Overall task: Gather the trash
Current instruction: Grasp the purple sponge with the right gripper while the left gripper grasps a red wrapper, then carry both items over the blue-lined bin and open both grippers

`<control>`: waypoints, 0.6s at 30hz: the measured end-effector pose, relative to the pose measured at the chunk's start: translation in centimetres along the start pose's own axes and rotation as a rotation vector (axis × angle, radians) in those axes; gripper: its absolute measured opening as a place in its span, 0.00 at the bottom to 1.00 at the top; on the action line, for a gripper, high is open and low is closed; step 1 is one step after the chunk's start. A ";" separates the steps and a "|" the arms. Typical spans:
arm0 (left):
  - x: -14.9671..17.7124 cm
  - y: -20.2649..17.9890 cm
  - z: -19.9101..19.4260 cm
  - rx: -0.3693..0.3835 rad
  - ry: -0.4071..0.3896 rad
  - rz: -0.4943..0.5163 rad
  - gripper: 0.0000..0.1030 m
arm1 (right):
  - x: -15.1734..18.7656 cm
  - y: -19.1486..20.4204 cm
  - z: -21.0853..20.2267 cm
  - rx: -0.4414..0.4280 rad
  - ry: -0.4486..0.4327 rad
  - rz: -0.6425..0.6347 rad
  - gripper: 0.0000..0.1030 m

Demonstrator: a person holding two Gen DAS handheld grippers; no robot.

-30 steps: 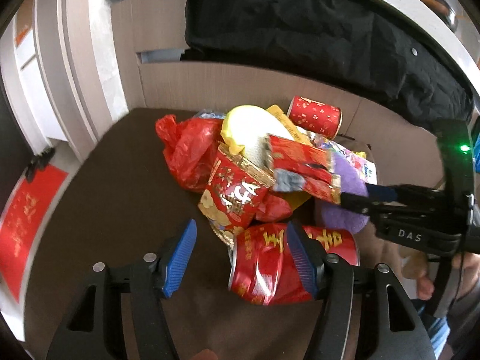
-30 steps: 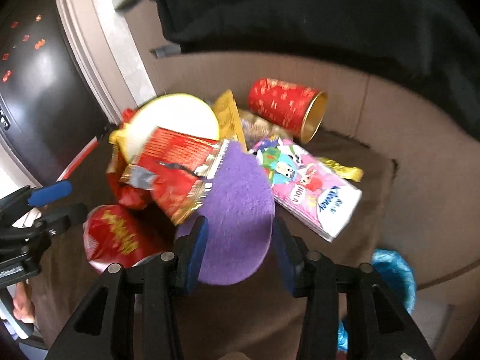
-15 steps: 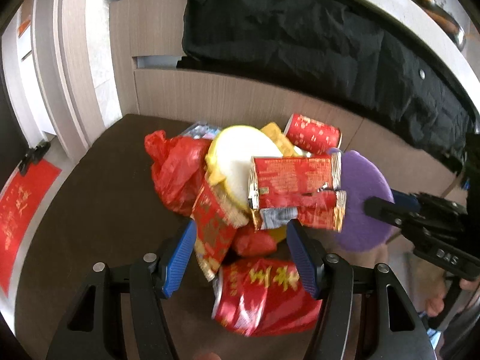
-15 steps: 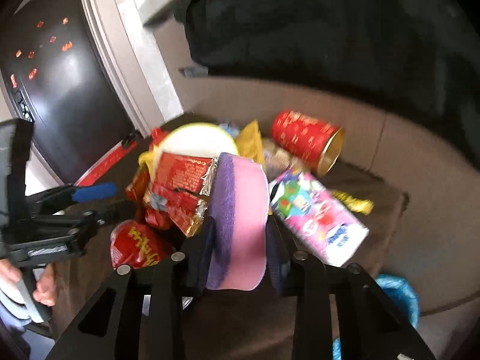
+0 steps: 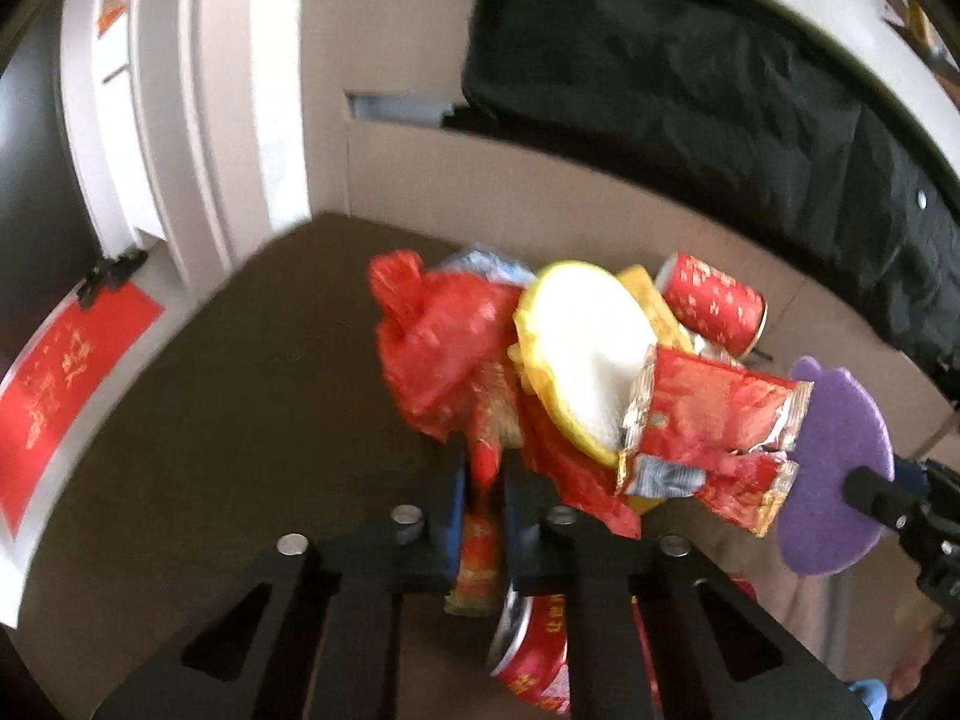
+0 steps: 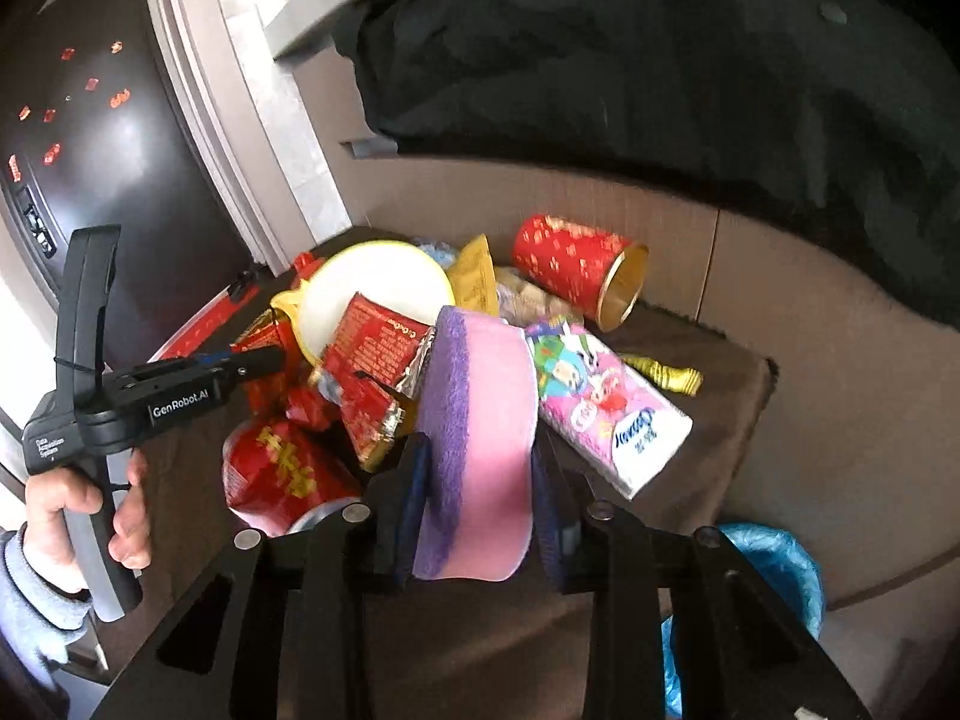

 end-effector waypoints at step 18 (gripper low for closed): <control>-1.2 -7.9 -13.3 0.211 -0.153 0.103 0.07 | -2.5 0.7 -11.6 0.084 -0.190 -0.064 0.28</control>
Point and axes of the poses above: each gripper's, at about its wrist camera, not at the fingertips, and z roughly the way its jaws point, y to its left, x to its underside, the point moved 3 cm from there along z, roughly the way its jaws point, and after that the axes turned 13 degrees about -x, right-handed, at the moved point
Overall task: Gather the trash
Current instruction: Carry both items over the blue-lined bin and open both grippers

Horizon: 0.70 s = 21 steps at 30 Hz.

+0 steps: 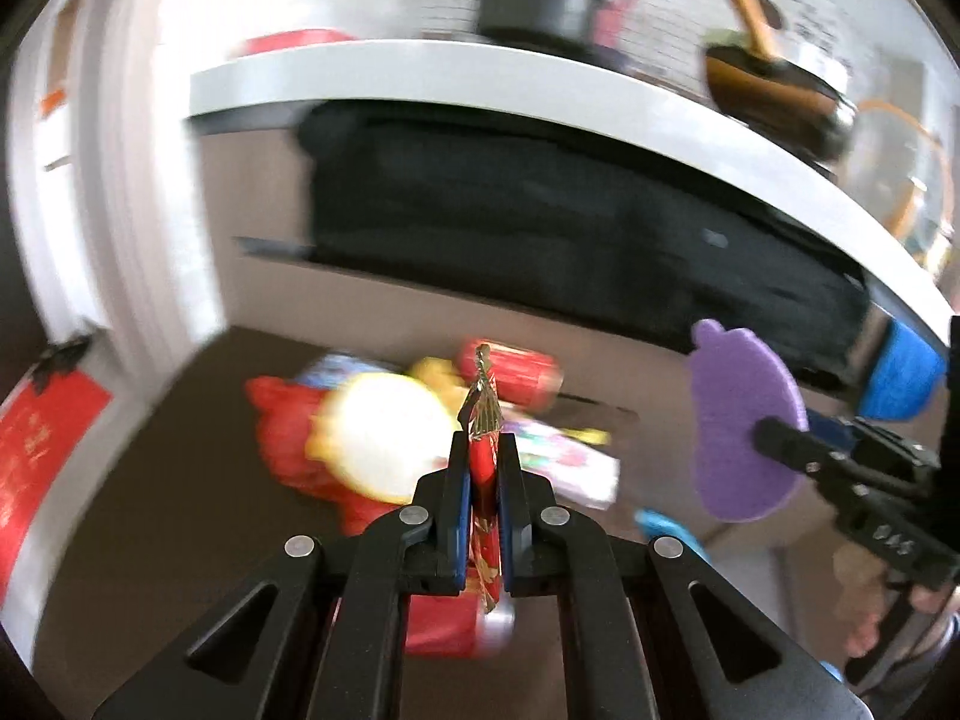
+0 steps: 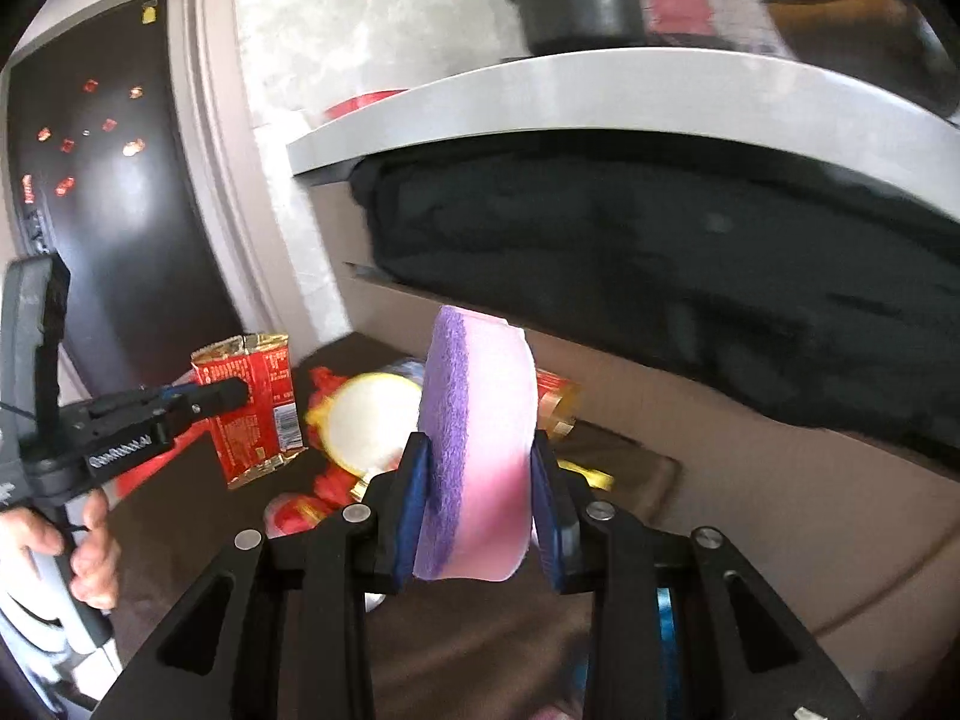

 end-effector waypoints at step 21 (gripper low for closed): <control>13.7 -25.1 13.9 0.242 0.465 0.213 0.07 | 15.1 -18.4 -6.3 0.253 0.163 0.294 0.29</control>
Point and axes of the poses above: each gripper's, at about its wrist camera, not at the fingertips, and z roughly the way its jaws point, y to its left, x to its underside, the point moved 3 cm from there along z, roughly the way its jaws point, and after that the axes turned 13 degrees about -x, right-handed, at the moved point
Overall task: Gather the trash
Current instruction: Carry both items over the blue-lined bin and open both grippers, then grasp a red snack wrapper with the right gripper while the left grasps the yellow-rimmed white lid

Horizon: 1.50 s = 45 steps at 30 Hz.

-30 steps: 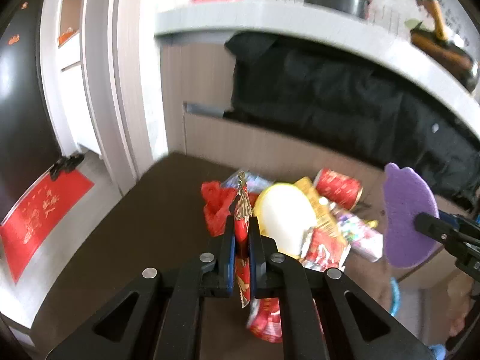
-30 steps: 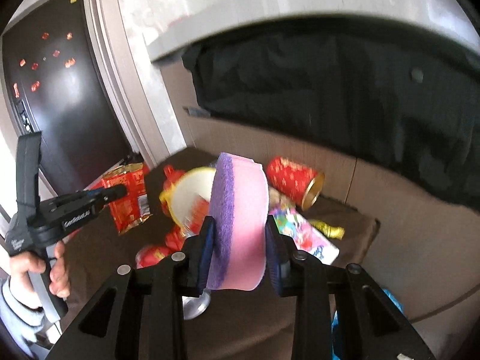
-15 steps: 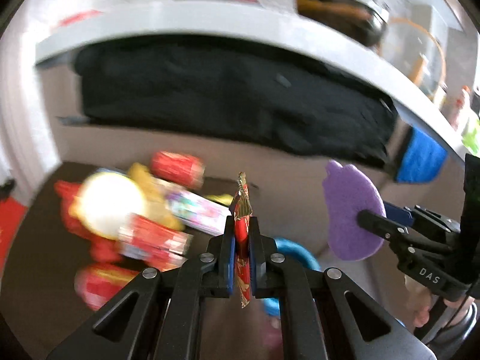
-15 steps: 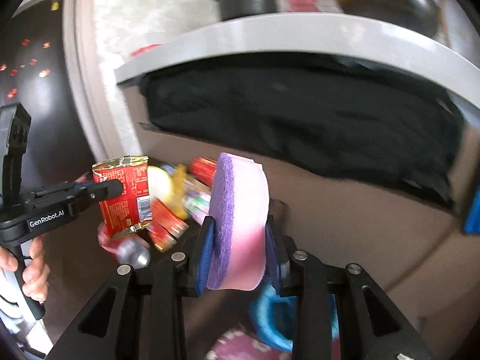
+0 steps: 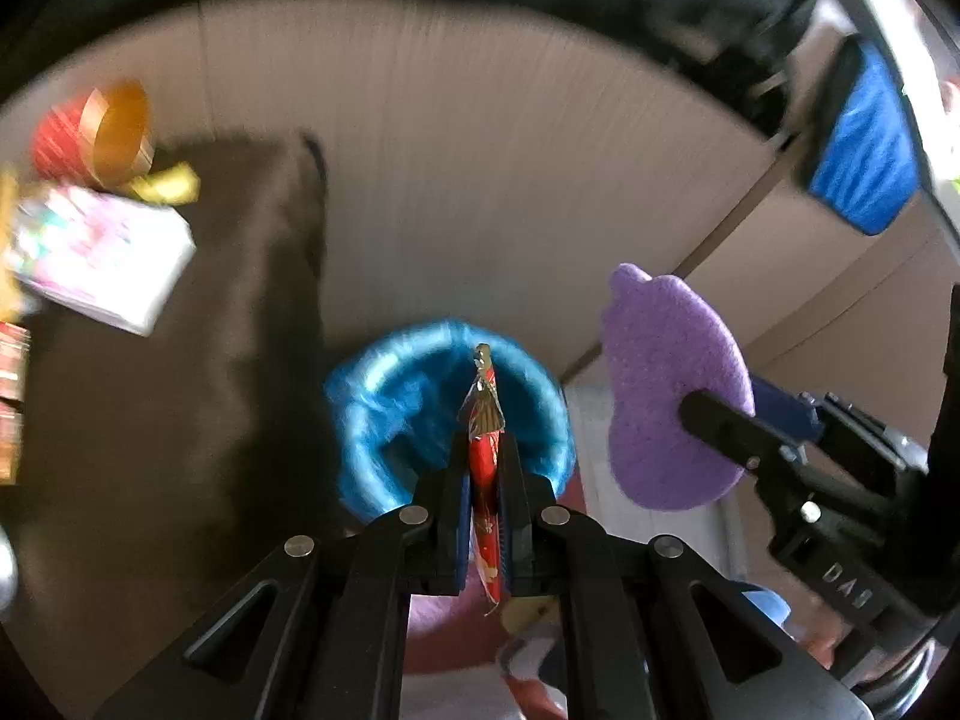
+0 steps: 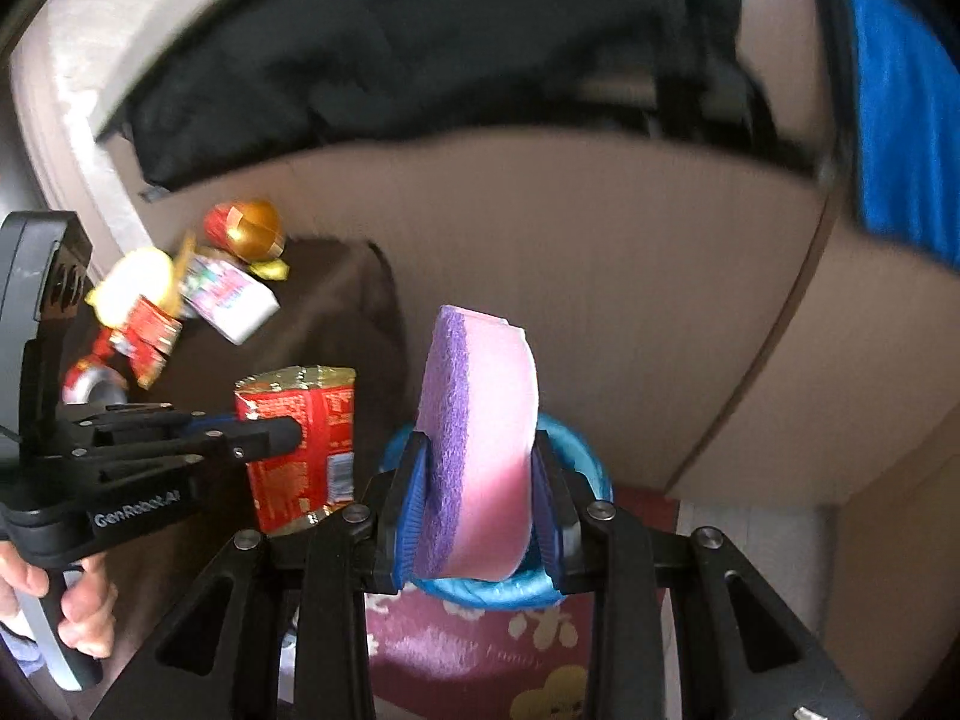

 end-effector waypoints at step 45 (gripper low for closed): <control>2.1 28.2 -16.4 -0.245 -0.220 -0.316 0.47 | -4.2 21.6 9.0 -0.396 0.069 -0.318 0.34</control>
Point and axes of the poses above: each gripper's, at about its wrist camera, not at the fingertips, and z roughly the way its jaws point, y to its left, x to its underside, the point moved 3 cm from there along z, roughly the way its jaws point, and after that the axes turned 13 degrees about -x, right-handed, at the moved point
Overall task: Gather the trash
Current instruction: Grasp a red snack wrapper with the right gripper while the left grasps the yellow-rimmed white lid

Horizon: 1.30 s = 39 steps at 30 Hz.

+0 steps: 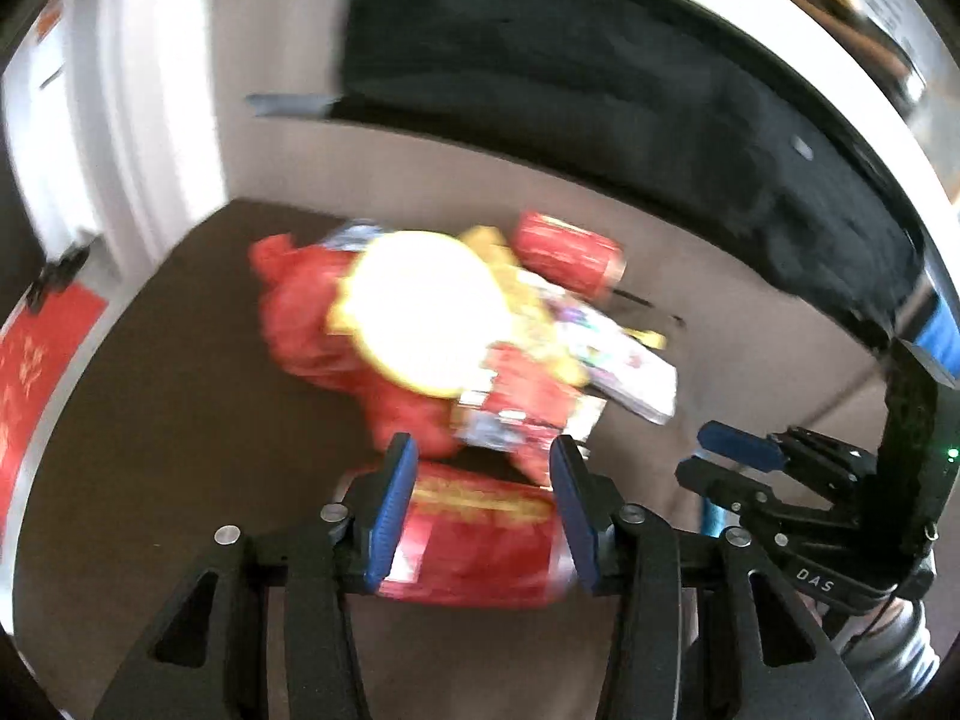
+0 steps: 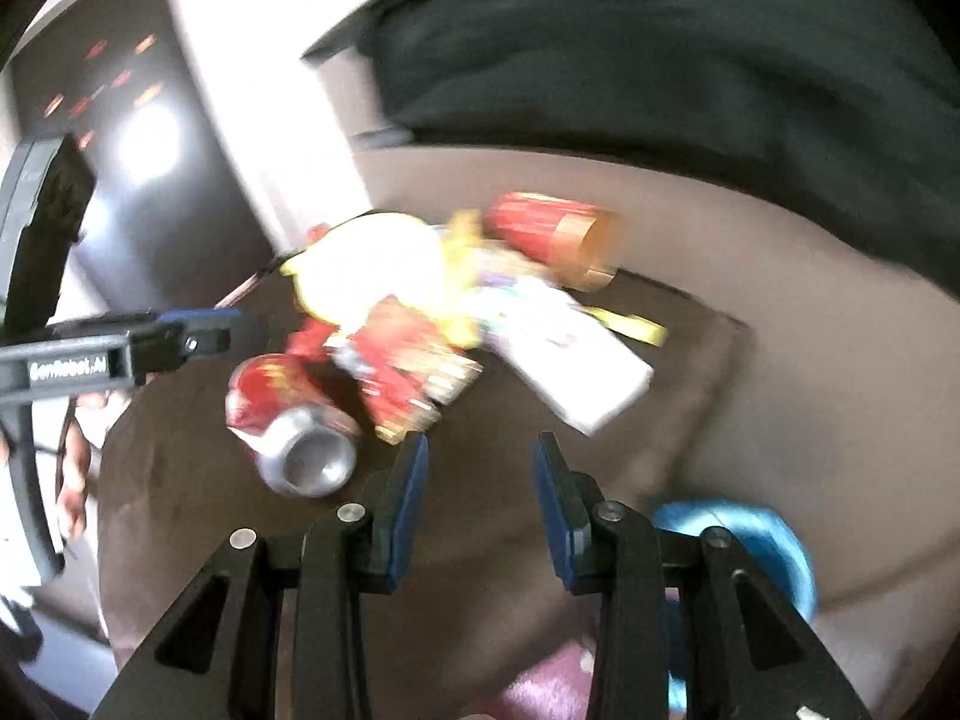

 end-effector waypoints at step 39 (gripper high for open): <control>-7.3 3.0 7.0 -0.020 -0.074 -0.188 0.15 | -1.4 -1.8 -0.2 0.004 -0.009 0.039 0.05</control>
Point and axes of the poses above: each gripper's, at about its wrist camera, not at the fingertips, and z roughly the way its jaws point, y to its left, x to its underside, the point moved 3 cm from there along z, roughly the way its jaws point, and after that the axes turned 13 degrees about -x, right-handed, at the moved point
